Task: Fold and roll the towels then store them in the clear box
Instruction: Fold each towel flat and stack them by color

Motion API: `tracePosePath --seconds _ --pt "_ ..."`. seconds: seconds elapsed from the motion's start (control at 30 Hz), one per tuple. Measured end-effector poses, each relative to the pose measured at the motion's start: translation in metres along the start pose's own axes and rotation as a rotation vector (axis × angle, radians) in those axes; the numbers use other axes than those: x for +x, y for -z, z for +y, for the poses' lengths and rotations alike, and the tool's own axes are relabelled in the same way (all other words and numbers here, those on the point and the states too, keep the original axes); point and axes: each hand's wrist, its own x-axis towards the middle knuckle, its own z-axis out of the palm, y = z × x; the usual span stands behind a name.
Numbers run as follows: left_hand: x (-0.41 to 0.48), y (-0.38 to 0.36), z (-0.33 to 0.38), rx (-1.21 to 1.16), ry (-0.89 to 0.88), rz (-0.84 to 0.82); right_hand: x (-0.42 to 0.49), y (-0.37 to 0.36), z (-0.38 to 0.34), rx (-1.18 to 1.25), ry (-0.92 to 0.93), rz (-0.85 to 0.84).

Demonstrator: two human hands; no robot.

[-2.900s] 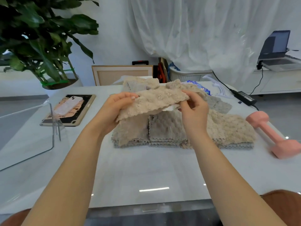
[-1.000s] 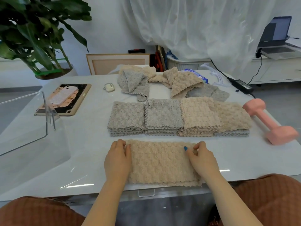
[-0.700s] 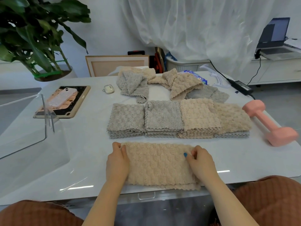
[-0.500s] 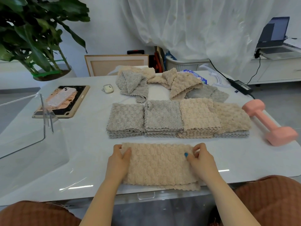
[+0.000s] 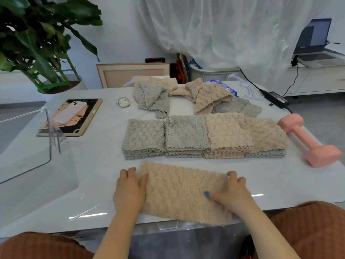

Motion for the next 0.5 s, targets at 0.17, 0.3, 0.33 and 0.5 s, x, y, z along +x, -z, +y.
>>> tracePosePath --seconds 0.17,0.3,0.33,0.5 --pt "0.006 0.0 -0.004 -0.124 -0.003 -0.028 0.014 0.005 0.004 0.034 0.0 0.064" --pt "0.011 0.008 0.006 -0.398 0.081 -0.012 0.017 -0.004 0.002 0.09 0.128 0.161" --pt "0.014 0.01 0.005 -0.335 0.092 0.017 0.018 -0.005 0.002 0.097 0.164 0.178" --pt "0.029 0.006 -0.004 -0.064 -0.019 0.049 0.024 -0.004 0.008 0.171 0.215 0.207"
